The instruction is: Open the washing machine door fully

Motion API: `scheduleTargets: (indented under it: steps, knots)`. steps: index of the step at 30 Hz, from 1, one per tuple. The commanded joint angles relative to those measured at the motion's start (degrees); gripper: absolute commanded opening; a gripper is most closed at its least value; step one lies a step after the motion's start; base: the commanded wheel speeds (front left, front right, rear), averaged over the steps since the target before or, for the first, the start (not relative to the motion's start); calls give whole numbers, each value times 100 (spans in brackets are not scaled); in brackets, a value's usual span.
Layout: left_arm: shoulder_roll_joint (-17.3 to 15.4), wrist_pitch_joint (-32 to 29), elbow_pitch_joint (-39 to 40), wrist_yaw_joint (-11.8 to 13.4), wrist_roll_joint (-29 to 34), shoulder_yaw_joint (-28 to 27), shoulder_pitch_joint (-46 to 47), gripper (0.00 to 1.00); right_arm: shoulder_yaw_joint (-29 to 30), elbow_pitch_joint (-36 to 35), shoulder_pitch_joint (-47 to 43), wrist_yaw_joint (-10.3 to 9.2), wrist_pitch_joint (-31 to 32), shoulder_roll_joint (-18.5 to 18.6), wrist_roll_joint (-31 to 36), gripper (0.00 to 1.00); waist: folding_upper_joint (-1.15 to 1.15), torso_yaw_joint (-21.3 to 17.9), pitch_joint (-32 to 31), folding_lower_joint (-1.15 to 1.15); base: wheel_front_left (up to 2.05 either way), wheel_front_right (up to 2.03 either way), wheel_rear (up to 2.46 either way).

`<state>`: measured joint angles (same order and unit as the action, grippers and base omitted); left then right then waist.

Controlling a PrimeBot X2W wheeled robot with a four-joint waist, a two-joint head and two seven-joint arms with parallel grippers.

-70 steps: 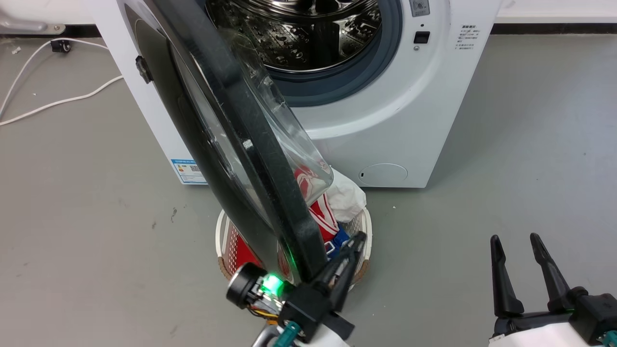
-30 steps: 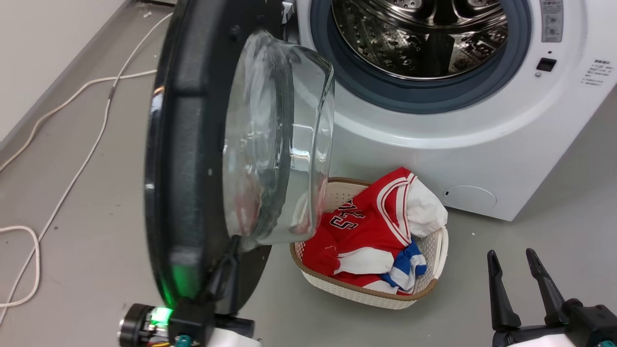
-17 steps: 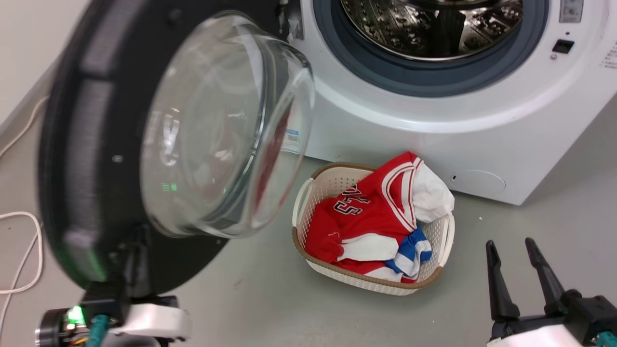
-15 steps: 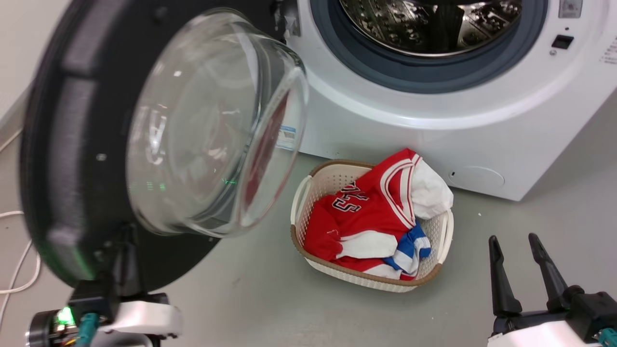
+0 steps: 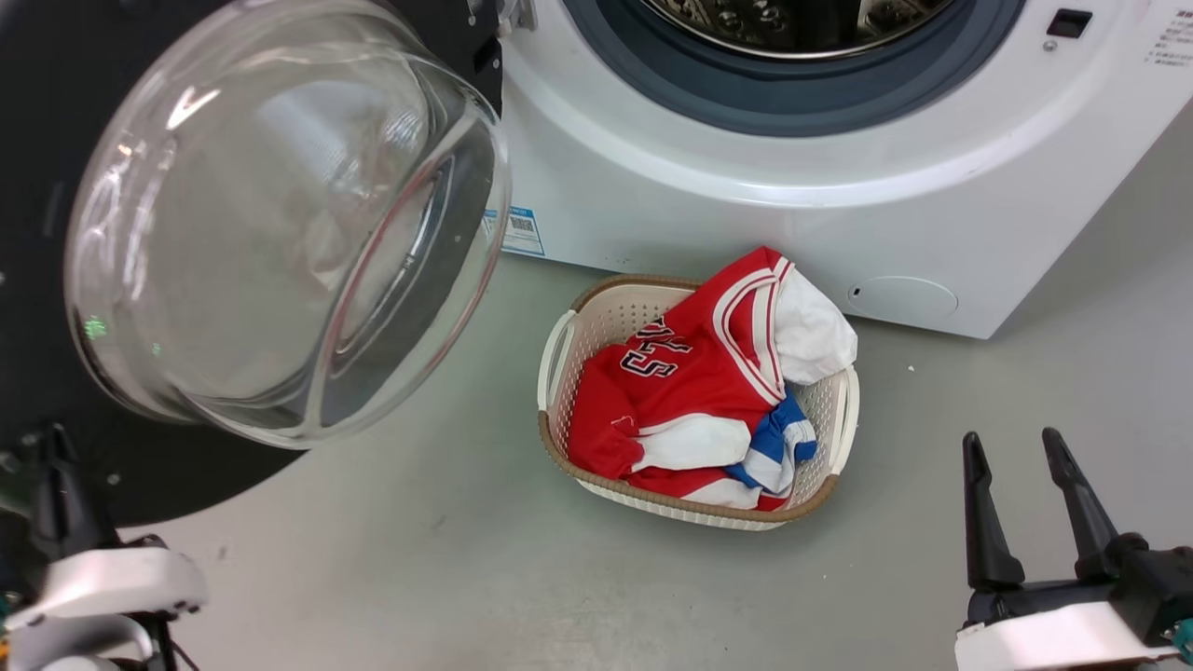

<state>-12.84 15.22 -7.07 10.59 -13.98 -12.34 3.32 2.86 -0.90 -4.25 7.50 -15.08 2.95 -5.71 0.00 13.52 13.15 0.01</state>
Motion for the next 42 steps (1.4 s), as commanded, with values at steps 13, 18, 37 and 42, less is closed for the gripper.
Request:
scheduleTargets:
  steps: [13, 18, 37, 42]
  knots:
    - [-499, -14, -932, -451, -229, -654, 955, 0, -45, -60, 325, -1, -12, -15, 143, 100, 0, -128, 357, -1, 0, 0, 0]
    - [-645, -14, -1388, -531, -230, -811, 1259, 0, -51, -27, 398, -1, -12, -15, 167, 100, 0, -218, 424, -1, 0, 0, 0]
    - [-729, -13, -2290, -889, 18, -1344, 1635, 0, -52, 23, 309, -1, -12, -15, 140, 100, 0, -371, 232, -1, 0, 0, 0]
    - [-588, -13, -1999, -1006, 234, -1382, 1301, 0, -74, 47, 249, -1, -12, -15, 42, 100, 0, -412, -13, -1, 0, 0, 0]
